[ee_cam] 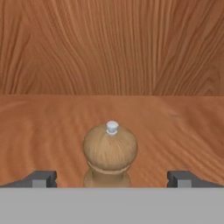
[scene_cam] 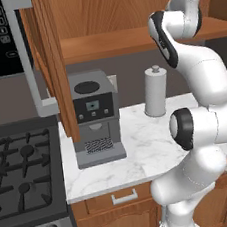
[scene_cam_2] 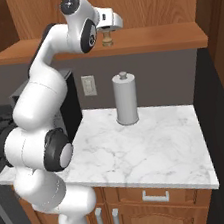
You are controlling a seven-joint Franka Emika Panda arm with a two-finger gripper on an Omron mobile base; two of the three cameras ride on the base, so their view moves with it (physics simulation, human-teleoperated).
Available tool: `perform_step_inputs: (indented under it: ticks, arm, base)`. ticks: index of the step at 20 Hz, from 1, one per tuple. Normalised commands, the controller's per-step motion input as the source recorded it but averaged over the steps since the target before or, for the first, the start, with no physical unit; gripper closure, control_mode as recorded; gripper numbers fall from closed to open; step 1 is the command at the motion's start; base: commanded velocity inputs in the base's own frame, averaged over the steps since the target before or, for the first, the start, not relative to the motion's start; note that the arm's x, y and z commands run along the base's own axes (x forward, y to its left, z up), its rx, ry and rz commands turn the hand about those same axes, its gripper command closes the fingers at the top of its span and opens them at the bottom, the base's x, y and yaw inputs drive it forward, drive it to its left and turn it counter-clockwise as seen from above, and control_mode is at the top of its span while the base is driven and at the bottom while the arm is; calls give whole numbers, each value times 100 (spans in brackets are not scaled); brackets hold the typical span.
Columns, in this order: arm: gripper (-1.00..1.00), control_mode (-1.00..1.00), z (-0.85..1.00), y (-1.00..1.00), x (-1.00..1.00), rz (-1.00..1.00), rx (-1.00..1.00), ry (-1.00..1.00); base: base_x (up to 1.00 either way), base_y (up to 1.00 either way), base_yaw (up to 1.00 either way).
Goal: Retrieve the shaker from the cabinet and place it next the steak on a plate on the dining table.
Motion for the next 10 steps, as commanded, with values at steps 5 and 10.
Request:
perform_step_inputs:
  ticks: [5, 10]
  arm:
    - [-100, -100, 0, 0, 24, 0, 0, 0]
    - [-100, -100, 0, 0, 21, 0, 0, 0]
  base:
    - [0, 0, 0]
    - [0, 0, 0]
